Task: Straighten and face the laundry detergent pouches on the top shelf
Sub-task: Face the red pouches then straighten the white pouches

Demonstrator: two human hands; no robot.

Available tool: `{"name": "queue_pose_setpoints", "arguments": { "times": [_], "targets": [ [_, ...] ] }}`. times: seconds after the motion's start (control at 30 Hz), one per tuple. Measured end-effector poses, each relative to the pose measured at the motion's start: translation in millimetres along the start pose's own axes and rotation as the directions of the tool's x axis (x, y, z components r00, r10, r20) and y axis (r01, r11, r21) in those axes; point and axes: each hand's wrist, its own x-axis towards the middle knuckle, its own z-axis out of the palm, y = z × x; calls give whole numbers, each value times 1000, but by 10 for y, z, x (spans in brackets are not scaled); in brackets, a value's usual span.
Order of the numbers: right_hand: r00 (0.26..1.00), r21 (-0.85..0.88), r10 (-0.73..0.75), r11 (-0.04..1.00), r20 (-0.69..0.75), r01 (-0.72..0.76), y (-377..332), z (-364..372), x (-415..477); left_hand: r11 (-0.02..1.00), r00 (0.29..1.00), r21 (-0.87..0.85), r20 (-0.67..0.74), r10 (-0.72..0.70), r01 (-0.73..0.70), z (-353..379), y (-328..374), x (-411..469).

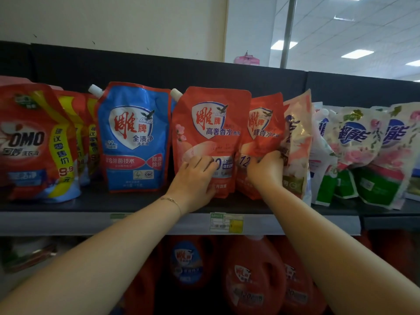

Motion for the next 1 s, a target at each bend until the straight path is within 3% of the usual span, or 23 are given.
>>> {"name": "queue_pose_setpoints", "arguments": {
  "times": [0.07,0.23,0.33,0.47,0.6,0.8,0.87,0.93,1.0],
  "targets": [
    [1000,-46,8,999,2,-8,-56,-50,53,999,999,-42,48,3,-1,-3,33,-5],
    [998,-147,-70,987,1,69,-88,-145,-6,952,973,-264,210,-100,155,30,65,26],
    [980,-123,-167,980,-108,154,-59,-108,-88,920,967,-339,220,-125,196,84,51,63],
    [895,-46,-313,948,-318,315,-55,-131,-176,845,955,-462,242,-173,270,152,36,121],
    [797,0,-428,881,-425,473,-170,-267,-264,767,918,-516,310,-248,381,165,55,203],
    [680,-20,-547,786,-488,618,-303,-492,-585,598,740,-442,482,-470,668,24,307,323],
    [634,1,-585,735,-506,678,-337,-530,-668,552,695,-432,542,-473,713,-42,441,352],
    [599,30,-603,691,-527,722,-384,-562,-739,283,630,-575,595,-499,767,-107,507,393],
    [575,48,-608,663,-548,747,-433,-583,-808,-101,583,-732,611,-536,674,-82,475,400]
  ]
}}
